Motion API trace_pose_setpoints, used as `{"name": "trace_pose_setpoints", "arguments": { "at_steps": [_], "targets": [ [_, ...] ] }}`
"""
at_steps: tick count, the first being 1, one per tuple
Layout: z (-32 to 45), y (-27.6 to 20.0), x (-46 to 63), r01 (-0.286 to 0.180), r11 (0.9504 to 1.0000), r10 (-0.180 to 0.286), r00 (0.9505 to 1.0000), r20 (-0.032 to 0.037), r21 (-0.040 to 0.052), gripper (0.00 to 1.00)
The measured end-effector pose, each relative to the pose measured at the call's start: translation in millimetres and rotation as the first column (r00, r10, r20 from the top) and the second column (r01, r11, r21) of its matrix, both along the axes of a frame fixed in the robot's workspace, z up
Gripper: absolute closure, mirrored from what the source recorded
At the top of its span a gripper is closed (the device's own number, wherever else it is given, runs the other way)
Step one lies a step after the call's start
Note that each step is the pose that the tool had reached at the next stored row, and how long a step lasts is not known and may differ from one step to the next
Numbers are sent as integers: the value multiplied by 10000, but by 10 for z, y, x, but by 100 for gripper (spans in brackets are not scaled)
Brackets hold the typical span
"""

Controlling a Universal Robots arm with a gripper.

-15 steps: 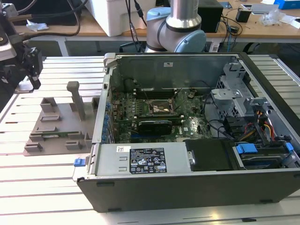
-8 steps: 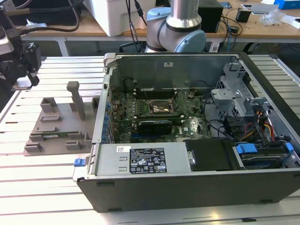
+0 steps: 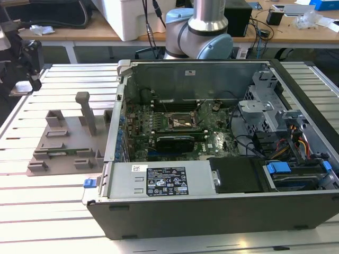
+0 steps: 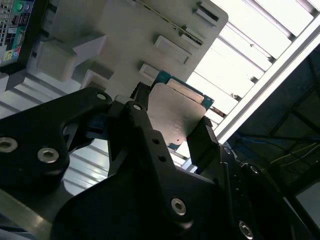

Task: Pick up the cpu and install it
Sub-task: 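Pick up the cpu and move it towards the insertion slot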

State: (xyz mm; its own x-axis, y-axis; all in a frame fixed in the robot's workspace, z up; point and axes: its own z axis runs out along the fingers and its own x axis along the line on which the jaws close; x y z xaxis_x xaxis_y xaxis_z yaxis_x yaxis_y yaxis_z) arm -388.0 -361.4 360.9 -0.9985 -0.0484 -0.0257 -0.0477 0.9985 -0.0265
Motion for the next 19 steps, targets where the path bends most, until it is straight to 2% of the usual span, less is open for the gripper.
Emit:
{"name": "trace_pose_setpoints", "arguments": {
  "at_steps": [2, 7, 16, 19],
  "targets": [
    [22, 0, 2, 0, 10000, 0, 10000, 0, 0, 45],
    [132, 0, 3, 0, 10000, 0, 10000, 0, 0, 45],
    [486, 0, 3, 0, 10000, 0, 10000, 0, 0, 45],
    [489, 0, 3, 0, 10000, 0, 10000, 0, 0, 45]
  ]
}}
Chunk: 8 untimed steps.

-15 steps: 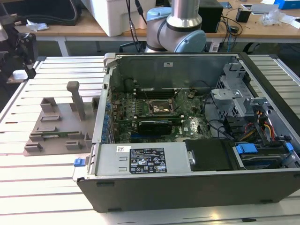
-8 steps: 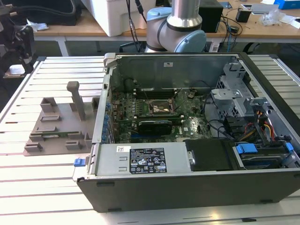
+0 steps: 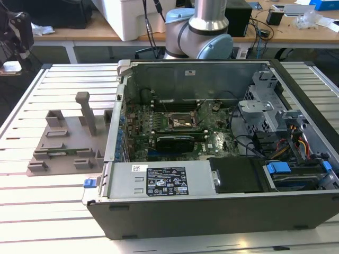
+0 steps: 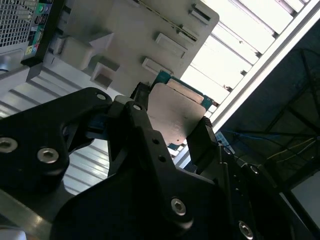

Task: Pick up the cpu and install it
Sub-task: 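Pick up the cpu and move it towards the insertion slot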

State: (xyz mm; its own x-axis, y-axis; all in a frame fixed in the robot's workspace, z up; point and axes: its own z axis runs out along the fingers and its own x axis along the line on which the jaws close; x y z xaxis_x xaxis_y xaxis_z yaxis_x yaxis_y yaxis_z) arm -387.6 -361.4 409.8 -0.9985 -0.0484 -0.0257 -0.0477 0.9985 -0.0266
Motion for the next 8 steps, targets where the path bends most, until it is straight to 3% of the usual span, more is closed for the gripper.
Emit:
{"name": "trace_pose_setpoints", "arguments": {
  "at_steps": [3, 8],
  "targets": [
    [0, 0, 84, 0, 10000, 0, 10000, -1, 46, 45],
    [1, 0, 189, 0, 10000, 0, 10000, -4, 48, 45]
  ]
}}
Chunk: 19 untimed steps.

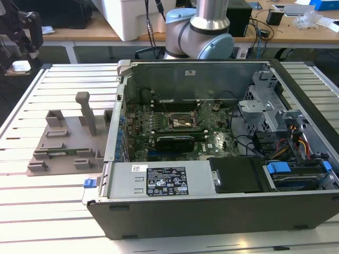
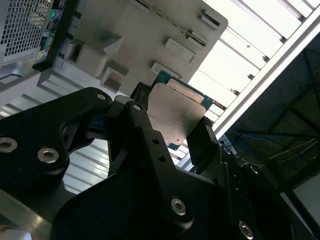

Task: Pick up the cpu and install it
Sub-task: 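Pick up the cpu and move it towards the insertion slot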

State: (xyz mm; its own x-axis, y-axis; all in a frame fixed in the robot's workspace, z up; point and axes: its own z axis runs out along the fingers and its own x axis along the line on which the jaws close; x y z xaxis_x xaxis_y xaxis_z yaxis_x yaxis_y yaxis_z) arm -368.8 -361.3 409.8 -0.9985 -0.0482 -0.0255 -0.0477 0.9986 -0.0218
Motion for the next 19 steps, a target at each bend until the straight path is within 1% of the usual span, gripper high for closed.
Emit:
{"name": "trace_pose_setpoints", "arguments": {
  "at_steps": [3, 5, 7, 11, 13, 18, 19],
  "targets": [
    [0, 0, 136, -1, 10000, 1, 10000, -6, 0, 45],
    [0, 0, 186, -1, 10000, 1, 10000, -9, 0, 45],
    [0, 0, 279, 0, 10000, 0, 10000, -13, 0, 45],
    [0, 0, 412, -1, 10000, 1, 10000, -27, 0, 45],
    [0, 0, 520, -1, 10000, 1, 10000, -41, 0, 45],
    [-2, 0, 734, -1, 10000, 1, 10000, -70, 1, 45],
    [-2, 0, 793, 0, 10000, 0, 10000, -77, 2, 45]
  ]
}}
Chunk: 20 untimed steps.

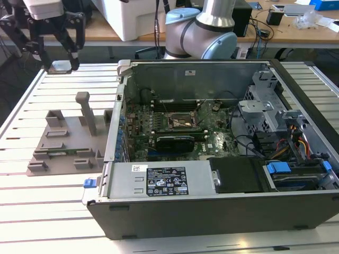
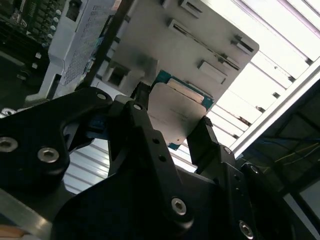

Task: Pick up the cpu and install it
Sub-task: 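Pick up the cpu and move it towards the insertion slot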

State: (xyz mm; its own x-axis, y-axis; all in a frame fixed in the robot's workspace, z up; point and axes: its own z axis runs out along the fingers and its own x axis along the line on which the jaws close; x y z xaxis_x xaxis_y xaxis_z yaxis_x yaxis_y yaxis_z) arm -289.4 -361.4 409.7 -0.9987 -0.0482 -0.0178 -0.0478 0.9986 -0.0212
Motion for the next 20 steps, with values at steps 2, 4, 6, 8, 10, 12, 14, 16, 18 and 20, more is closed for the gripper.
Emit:
{"name": "trace_pose_setpoints", "arguments": {
  "at_steps": [2, 4, 6, 8, 10, 12, 14, 16, 18, 20],
  "targets": [
    [-4, 1, 190, -1, 10000, 1, 10000, -18, 1, 45],
    [-11, 2, 297, 1, 10000, -1, 10000, -35, 1, 45],
    [-25, 4, 470, 0, 10000, 0, 10000, -67, 1, 45],
    [-32, 6, 563, -1, 10000, 1, 10000, -83, 2, 45],
    [-43, 10, 690, 1, 10000, -1, 9999, -110, 2, 45],
    [-65, 15, 819, -2, 10000, 2, 9999, -147, 0, 45],
    [-91, 22, 923, 0, 10000, 0, 9999, -170, -4, 45],
    [-138, 34, 1072, 1, 10000, -1, 9998, -185, -12, 45],
    [-171, 51, 1175, -2, 10000, 1, 9998, -188, -31, 45],
    [-216, 82, 1298, 1, 10000, -2, 9998, -186, -47, 45]
  ]
}}
